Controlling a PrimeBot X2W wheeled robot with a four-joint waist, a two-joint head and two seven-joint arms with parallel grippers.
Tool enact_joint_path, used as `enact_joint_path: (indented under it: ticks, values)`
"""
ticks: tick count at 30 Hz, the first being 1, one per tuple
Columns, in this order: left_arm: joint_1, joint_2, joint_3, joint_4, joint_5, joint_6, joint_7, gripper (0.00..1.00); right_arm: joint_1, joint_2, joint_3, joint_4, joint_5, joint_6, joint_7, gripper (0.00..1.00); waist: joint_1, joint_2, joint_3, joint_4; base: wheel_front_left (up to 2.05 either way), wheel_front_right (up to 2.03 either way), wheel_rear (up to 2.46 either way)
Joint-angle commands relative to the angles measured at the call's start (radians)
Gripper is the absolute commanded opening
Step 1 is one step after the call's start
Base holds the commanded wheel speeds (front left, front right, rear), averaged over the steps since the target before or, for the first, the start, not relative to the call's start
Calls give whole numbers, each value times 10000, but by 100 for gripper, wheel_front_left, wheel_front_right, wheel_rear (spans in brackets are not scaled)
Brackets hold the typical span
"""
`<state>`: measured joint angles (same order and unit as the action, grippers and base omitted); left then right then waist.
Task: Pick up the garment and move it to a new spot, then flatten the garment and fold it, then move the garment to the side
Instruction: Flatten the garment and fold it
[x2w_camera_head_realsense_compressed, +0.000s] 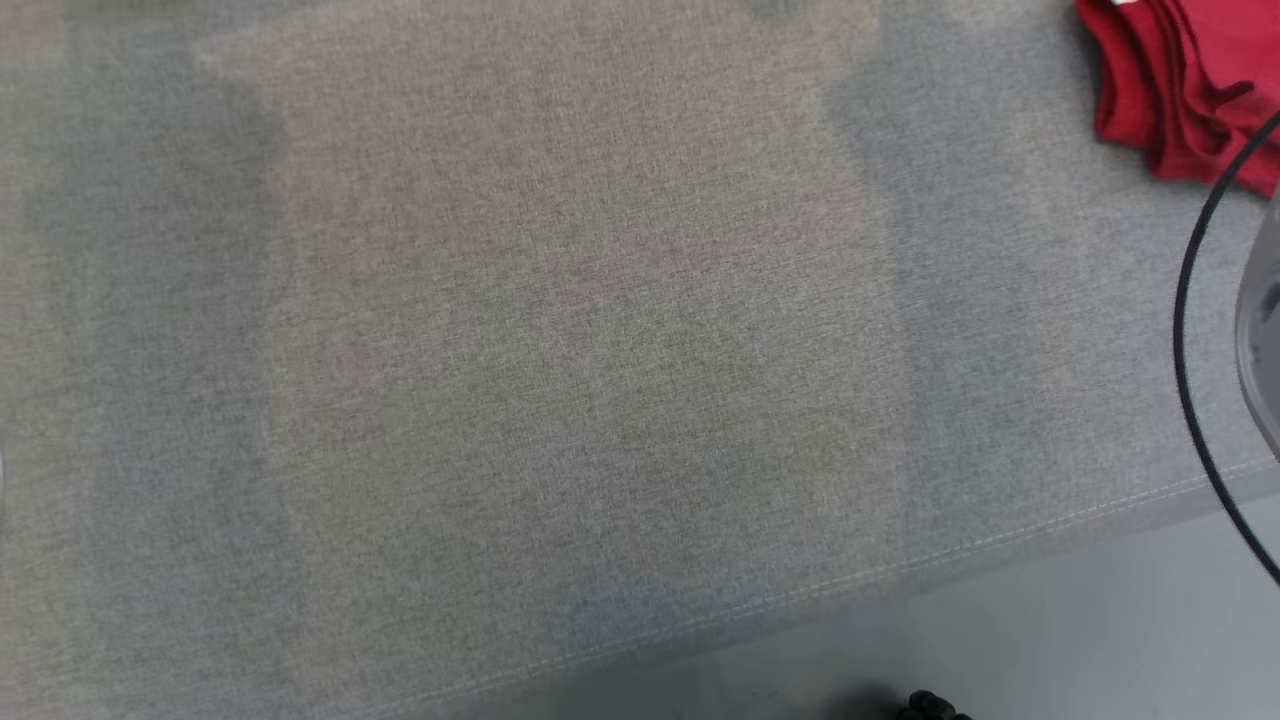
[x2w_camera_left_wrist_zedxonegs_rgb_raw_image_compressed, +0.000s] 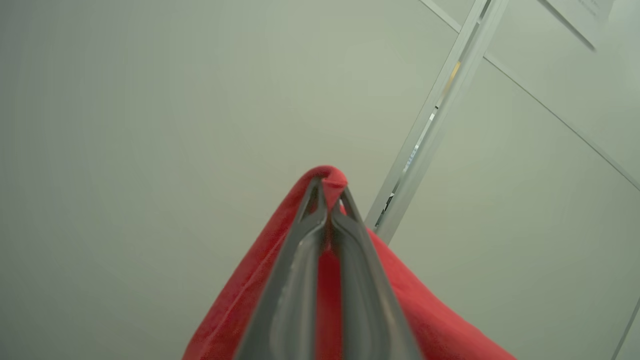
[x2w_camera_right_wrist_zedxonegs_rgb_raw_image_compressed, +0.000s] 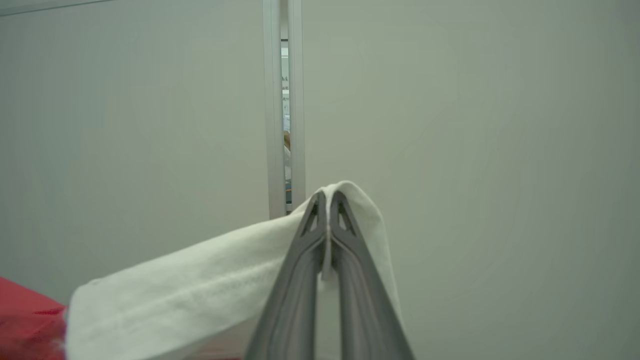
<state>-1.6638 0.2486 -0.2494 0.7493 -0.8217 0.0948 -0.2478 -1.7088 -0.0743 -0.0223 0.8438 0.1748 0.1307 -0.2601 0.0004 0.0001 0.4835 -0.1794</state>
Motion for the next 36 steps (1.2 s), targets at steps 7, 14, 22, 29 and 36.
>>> enact_joint_path:
  ticks: [7,14,22,29,36]
  values:
    - [332,32,15,923,45,-726,-115,0,502,-89,401,35,412,-6,-62,0,-4,-1,1247,150,0,0,0]
    - [205,-119,220,1499,-260,-1131,-149,0,574,-201,516,57,830,-6,-64,0,-4,-1,1079,356,0,0,0]
    - [1664,-71,393,1715,-777,-1739,-11,0,2047,-417,2038,256,2131,-6,-56,0,-4,-1,425,508,0,0,0]
    - [4727,117,189,480,-1099,-2107,47,0,5391,-1289,3413,-1326,4403,-3,371,0,-4,-1,-872,636,0,0,0]
    - [9067,364,385,-2731,-1787,-1487,529,0,10048,-2391,3354,-4680,6364,-3,1363,0,-4,-1,-2096,862,0,0,0]
